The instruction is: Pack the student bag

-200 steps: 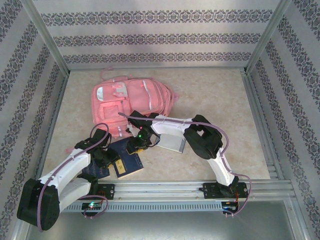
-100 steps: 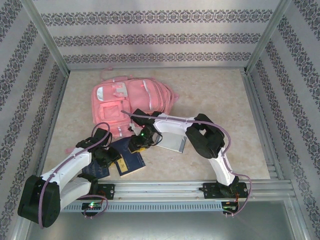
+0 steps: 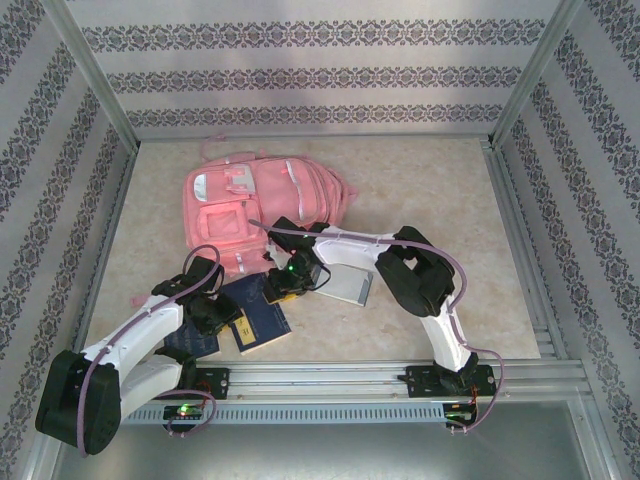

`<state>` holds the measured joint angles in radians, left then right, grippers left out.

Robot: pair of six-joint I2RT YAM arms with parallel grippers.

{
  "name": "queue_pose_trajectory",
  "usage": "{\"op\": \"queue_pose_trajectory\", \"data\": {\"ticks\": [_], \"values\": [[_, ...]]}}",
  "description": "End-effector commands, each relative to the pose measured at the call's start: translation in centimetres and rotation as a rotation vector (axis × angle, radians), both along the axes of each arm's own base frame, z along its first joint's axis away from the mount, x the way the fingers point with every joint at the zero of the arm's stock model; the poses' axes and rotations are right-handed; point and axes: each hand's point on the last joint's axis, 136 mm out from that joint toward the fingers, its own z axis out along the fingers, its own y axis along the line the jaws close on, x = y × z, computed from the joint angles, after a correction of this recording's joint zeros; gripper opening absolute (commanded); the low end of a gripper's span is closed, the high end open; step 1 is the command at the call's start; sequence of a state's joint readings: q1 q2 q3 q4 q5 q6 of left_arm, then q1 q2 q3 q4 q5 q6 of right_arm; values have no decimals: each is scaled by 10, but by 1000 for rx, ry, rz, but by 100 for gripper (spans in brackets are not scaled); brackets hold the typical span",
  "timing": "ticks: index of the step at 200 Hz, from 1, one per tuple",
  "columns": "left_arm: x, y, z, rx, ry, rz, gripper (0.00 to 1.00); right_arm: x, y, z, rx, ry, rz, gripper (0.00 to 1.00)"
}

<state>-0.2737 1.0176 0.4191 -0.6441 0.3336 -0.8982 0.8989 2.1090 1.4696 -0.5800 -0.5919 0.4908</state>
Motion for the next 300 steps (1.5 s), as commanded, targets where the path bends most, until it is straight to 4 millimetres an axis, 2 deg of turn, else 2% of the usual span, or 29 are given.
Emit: {"op": "queue_pose_trajectory", "data": {"ticks": [1, 50, 74, 99, 113, 124, 144, 167, 175, 201, 229, 256, 300], "values": [[-2, -3, -8, -16, 9, -6, 32, -14, 7, -14, -6, 31, 32, 43], [-1, -12, -12, -83, -3, 10, 32, -26, 24, -4, 70, 84, 80, 44], [-1, -13, -12, -90, -6, 7, 31, -22, 25, 17, 133, 102, 91, 44], [-1, -14, -9, -94, -14, 4, 32, -12, 20, 46, 228, 116, 49, 42], [1, -15, -7, -100, -24, 2, 32, -18, 22, 54, 271, 159, 51, 40], [2, -17, -6, -112, -35, -3, 32, -28, 25, 54, 279, 190, 71, 38], [6, -21, -2, -140, -53, -3, 32, -47, 31, 41, 251, 216, 115, 35], [12, -28, 3, -182, -77, 2, 32, -50, 34, 22, 200, 201, 113, 31], [13, -29, 6, -189, -85, 3, 32, -47, 33, 16, 175, 180, 103, 27], [12, -23, 18, -158, -89, 11, 32, -29, 18, 14, 110, 104, 64, 12], [13, -20, 38, -149, -119, 17, 38, -14, -10, 33, 102, 53, -15, 3], [21, -29, 60, -204, -161, 7, 42, -13, -36, 58, 132, -4, -57, 2], [42, -44, 110, -263, -260, -75, 47, -29, -66, 95, 166, -62, -36, 3]]}}
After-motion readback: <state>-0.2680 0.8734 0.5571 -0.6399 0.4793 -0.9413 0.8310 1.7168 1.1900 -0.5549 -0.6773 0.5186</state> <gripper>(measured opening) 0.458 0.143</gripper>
